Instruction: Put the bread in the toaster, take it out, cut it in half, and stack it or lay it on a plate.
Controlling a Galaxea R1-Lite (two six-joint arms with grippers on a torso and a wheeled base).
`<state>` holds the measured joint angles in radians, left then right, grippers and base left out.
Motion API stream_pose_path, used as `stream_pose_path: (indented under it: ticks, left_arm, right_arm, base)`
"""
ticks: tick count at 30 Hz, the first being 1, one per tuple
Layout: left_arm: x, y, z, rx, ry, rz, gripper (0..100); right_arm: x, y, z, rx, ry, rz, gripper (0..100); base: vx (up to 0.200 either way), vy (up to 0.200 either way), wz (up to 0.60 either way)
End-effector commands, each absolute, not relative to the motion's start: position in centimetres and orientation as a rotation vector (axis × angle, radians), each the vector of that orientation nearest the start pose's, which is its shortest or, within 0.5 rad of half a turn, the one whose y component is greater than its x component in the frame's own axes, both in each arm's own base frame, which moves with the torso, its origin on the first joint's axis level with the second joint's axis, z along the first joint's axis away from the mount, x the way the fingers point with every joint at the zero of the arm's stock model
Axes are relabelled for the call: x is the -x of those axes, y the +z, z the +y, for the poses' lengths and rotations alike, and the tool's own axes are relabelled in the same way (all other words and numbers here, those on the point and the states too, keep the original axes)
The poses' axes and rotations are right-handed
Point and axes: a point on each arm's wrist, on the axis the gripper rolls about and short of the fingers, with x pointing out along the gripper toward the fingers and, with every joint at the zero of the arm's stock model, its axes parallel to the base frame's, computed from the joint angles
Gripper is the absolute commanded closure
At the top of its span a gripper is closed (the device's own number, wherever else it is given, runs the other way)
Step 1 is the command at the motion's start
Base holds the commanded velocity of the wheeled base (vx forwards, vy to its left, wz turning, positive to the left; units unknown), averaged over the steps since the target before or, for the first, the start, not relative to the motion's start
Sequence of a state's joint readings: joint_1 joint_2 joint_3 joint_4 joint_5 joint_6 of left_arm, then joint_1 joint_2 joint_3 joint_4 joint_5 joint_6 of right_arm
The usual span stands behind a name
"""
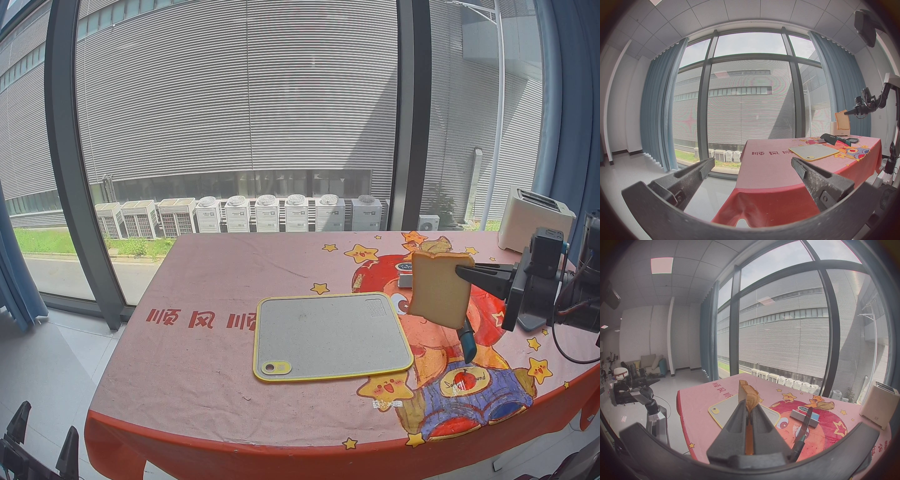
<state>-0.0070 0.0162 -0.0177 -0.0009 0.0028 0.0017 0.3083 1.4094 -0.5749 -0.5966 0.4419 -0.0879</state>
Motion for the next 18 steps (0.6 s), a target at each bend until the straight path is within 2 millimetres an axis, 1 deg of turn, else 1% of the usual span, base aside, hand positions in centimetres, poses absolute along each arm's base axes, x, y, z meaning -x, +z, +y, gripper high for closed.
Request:
stream_pose_path:
  ticks: [1,6,12,18]
  left_arm:
    - [2.3,7.6,0.0,-0.002,-0.003,-0.002,0]
    - [2.3,7.6,0.0,-0.002,-0.003,-0.002,0]
    - [2.3,7.6,0.0,-0.002,-0.003,-0.002,0]
    - [2.3,7.5,0.0,-0.002,-0.003,0.000,0]
  right_arm:
    - [-21.6,18.5,8.0,0.066,0.748,0.249,100]
    - [-22.0,17.7,8.9,0.047,0.745,0.297,100]
    - [-21.6,17.5,10.4,-0.070,0.763,0.359,100]
    - [-22.0,16.7,11.6,-0.135,0.762,0.423,100]
  base:
    - [0.000,0.000,0.00]
    - [0.000,0.000,0.00]
    - [0.000,0.000,0.00]
    - [0.000,0.000,0.00]
